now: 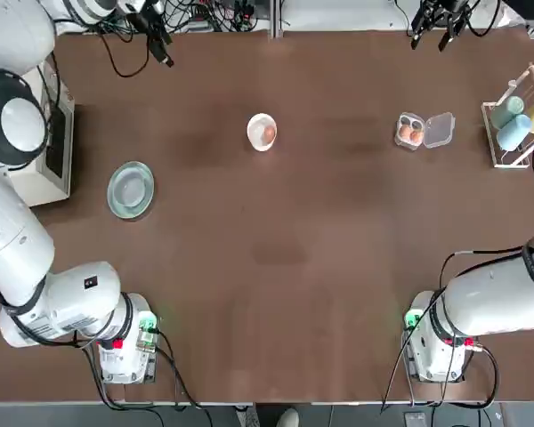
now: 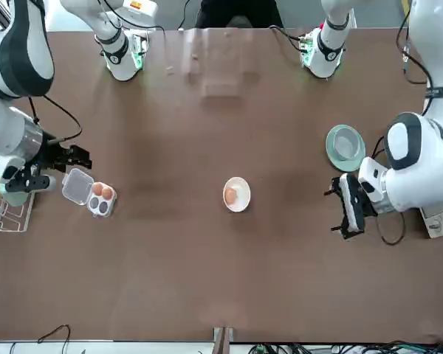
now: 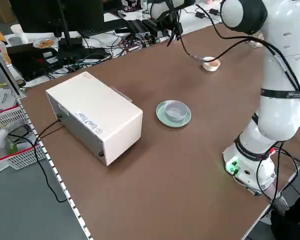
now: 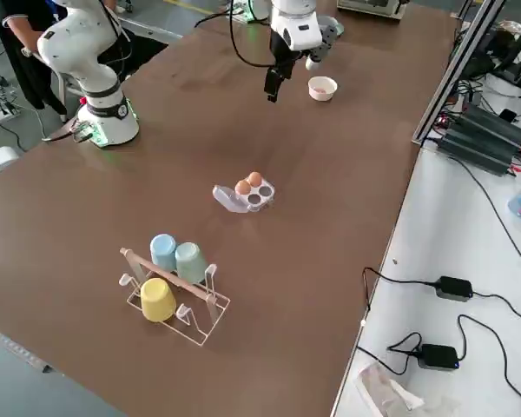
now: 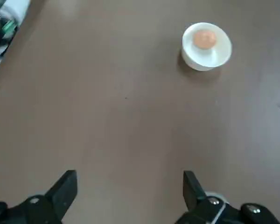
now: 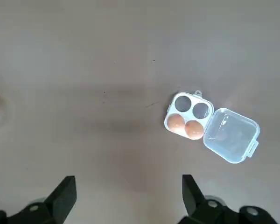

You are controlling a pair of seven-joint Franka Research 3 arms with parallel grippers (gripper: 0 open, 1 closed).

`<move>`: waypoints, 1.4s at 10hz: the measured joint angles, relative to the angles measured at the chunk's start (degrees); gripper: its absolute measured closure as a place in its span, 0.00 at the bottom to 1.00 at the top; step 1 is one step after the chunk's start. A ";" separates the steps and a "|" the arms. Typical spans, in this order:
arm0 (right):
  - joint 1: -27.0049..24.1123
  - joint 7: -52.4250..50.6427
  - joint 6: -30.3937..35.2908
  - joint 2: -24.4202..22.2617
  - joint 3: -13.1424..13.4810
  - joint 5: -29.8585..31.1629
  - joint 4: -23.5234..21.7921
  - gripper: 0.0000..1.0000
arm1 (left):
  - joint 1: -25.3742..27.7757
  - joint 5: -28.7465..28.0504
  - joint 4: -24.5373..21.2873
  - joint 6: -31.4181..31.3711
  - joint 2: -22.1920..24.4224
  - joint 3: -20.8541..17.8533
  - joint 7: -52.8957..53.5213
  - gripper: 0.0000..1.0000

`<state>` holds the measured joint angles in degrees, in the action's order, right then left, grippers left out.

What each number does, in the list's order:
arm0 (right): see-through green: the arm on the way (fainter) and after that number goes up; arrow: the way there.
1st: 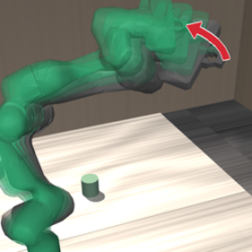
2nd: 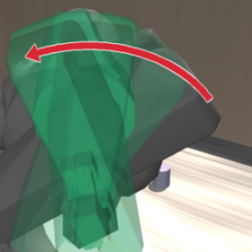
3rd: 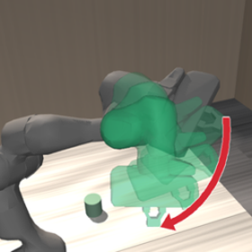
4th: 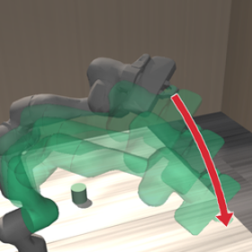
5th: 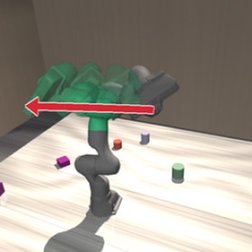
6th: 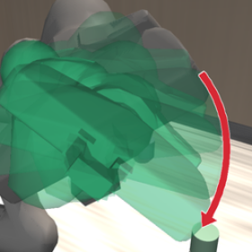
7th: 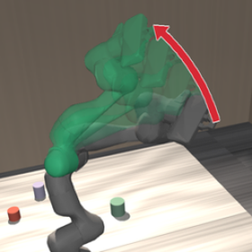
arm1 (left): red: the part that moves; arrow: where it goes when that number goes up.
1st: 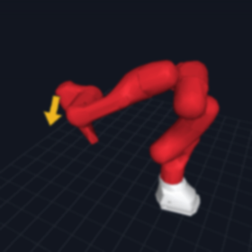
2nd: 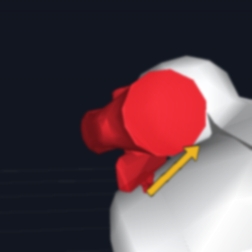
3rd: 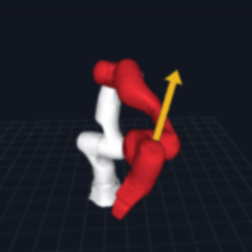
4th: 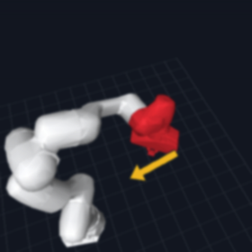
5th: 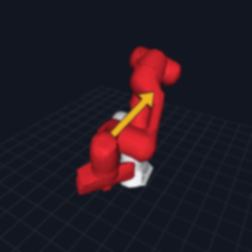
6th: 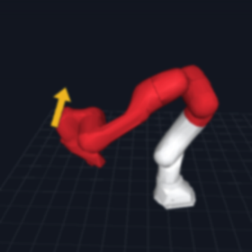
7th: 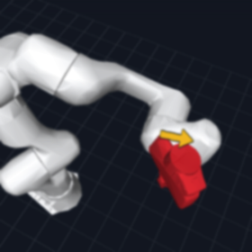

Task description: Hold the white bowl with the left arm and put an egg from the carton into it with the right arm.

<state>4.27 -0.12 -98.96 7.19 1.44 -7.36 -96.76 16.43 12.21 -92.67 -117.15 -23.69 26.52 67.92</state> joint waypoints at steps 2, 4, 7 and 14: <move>-0.01 0.28 0.84 -0.27 0.36 0.27 0.09 0.00 | 0.05 -4.83 -0.60 0.54 3.38 -0.39 -8.61 0.00; -0.11 0.40 1.64 -1.18 0.78 0.43 0.11 0.00 | 0.13 -7.43 -0.35 0.58 5.84 -1.85 -9.92 0.00; -0.12 0.75 2.23 -1.84 0.84 0.54 0.13 0.00 | 0.29 -7.51 1.80 4.04 8.72 -2.43 -19.28 0.00; 0.34 1.12 2.20 -2.84 0.81 3.74 1.04 0.00 | 0.50 -10.88 10.21 18.50 8.84 -2.70 -38.87 0.00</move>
<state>4.61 0.99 -96.76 4.35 2.26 -3.62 -95.72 16.93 1.33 -82.46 -98.65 -14.86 23.83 29.05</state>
